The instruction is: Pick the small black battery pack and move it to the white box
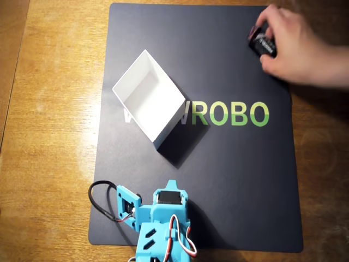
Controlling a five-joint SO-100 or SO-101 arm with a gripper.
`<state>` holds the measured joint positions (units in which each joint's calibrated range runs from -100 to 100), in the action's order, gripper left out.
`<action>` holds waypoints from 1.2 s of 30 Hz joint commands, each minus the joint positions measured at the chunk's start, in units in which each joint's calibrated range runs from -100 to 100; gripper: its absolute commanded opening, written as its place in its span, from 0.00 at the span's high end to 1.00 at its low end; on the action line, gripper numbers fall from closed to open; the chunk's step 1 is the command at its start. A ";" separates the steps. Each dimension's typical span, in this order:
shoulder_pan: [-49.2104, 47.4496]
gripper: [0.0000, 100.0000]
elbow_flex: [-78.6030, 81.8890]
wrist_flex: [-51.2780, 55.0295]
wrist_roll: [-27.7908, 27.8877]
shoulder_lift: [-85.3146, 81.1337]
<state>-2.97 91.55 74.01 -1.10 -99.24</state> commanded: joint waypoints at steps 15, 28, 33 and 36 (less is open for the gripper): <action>-0.38 1.00 0.02 0.23 -0.28 -0.06; -0.38 1.00 0.02 0.23 -0.28 -0.06; -0.02 1.00 0.02 0.23 -0.28 -0.06; 0.21 1.00 -0.07 0.31 -0.28 0.03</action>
<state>-2.97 91.55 74.01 -1.10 -99.24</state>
